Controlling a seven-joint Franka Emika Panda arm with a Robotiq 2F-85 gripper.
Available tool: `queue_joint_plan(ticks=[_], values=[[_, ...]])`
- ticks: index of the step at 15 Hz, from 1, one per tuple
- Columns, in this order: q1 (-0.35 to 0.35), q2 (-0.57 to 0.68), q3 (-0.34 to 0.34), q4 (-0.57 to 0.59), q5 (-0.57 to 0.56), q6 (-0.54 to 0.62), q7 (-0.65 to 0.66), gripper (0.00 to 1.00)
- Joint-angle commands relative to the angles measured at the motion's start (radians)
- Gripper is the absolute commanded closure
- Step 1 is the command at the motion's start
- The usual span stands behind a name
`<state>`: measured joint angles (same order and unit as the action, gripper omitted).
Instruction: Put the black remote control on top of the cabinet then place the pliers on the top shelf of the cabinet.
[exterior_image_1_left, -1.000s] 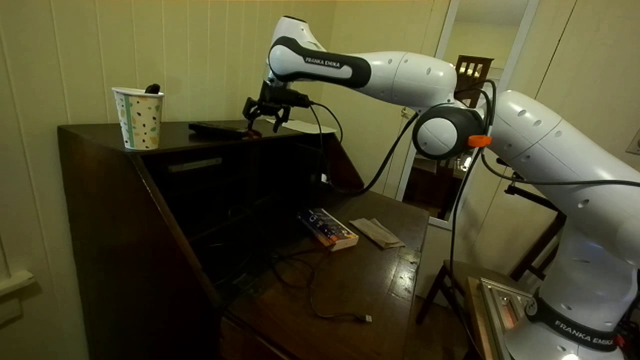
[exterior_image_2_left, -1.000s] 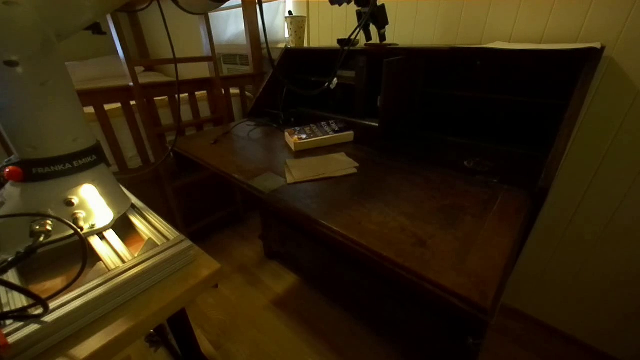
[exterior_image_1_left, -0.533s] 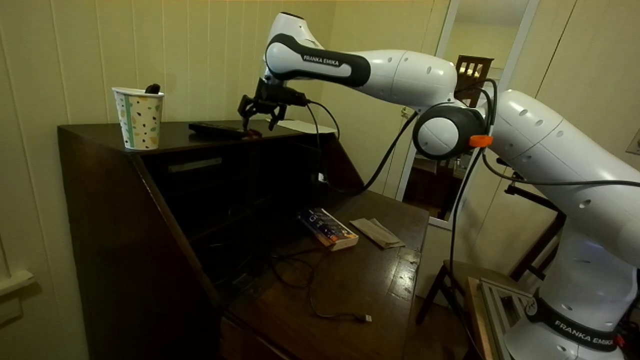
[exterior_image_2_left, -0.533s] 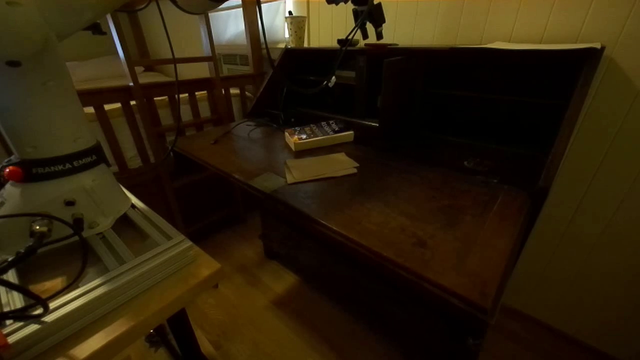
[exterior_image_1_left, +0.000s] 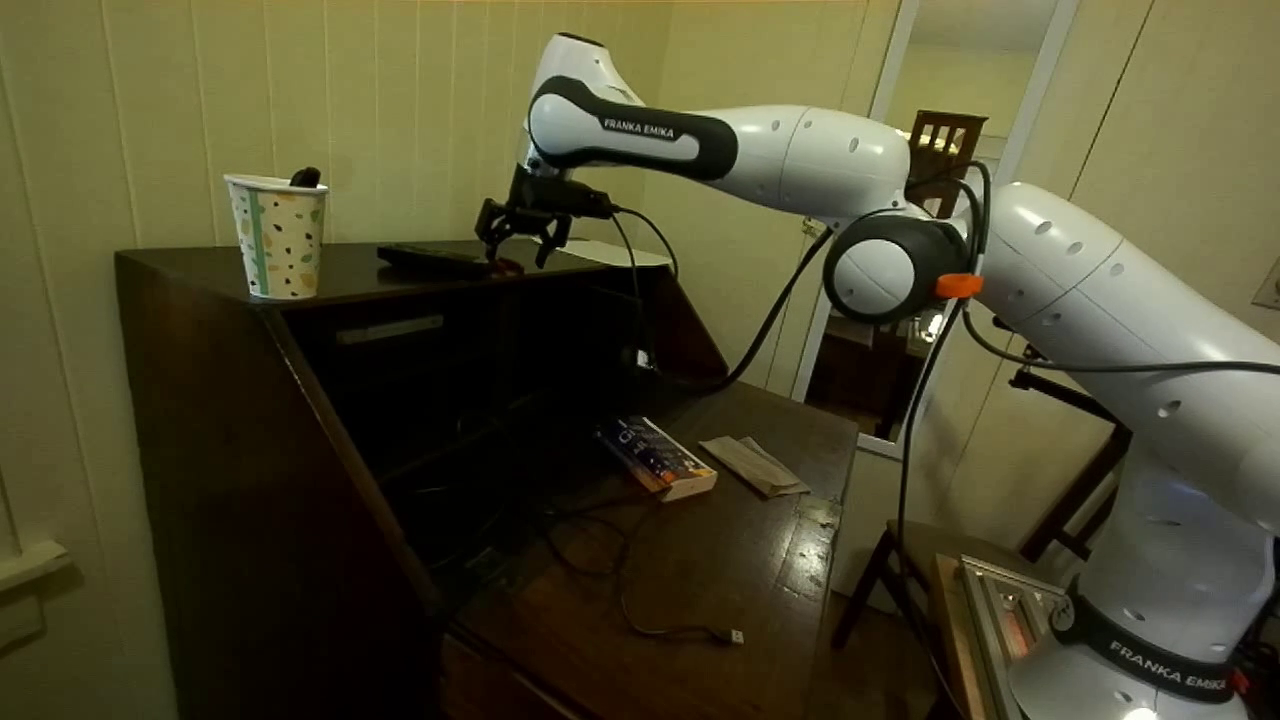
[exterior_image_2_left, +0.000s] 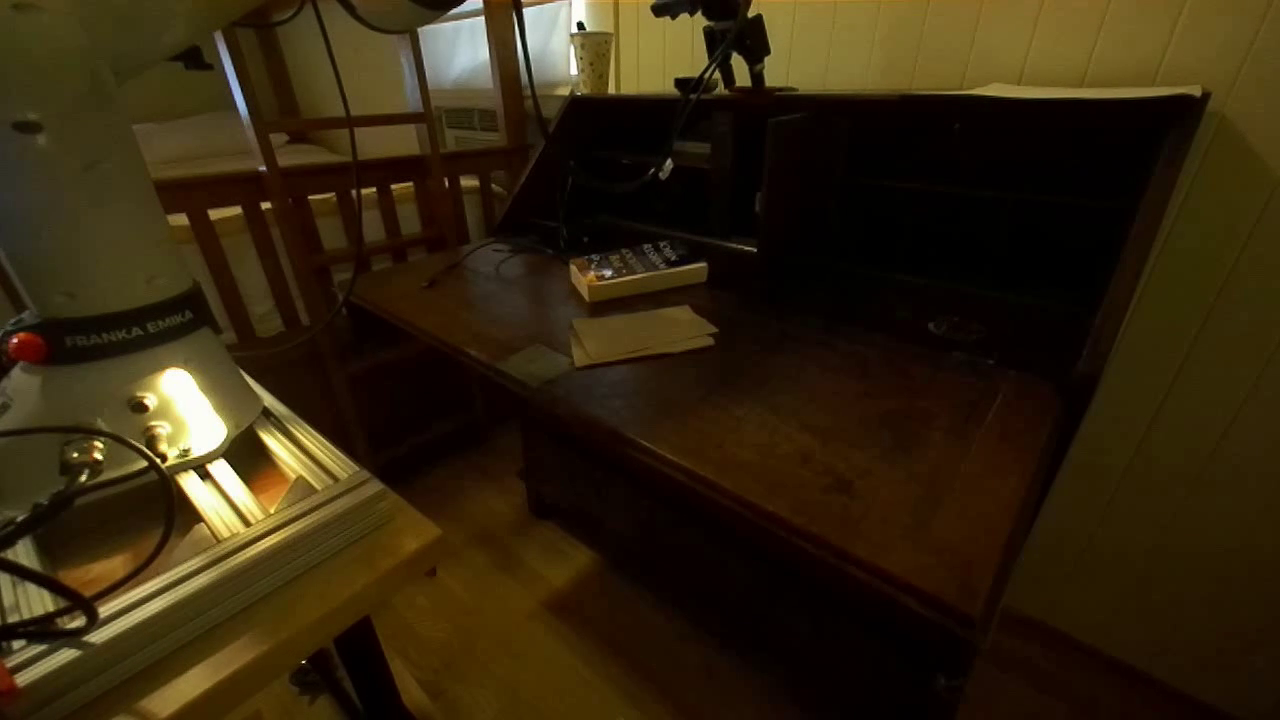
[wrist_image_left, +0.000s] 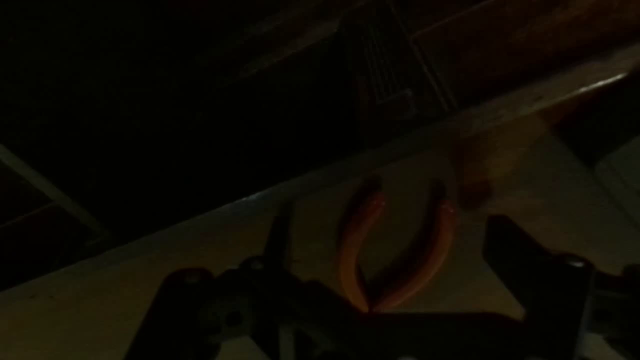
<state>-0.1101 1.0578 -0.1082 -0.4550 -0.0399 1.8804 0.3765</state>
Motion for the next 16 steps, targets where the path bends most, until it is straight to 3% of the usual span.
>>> queue_joint_plan(ticks=[1, 7, 16], values=[[0.007, 0.016, -0.008, 0.019, -0.013, 0.0, -0.029, 0.28], [0.014, -0.013, -0.018, -0.01, -0.022, -0.011, -0.026, 0.71], [0.068, -0.135, -0.018, -0.017, -0.029, -0.194, -0.027, 0.73]])
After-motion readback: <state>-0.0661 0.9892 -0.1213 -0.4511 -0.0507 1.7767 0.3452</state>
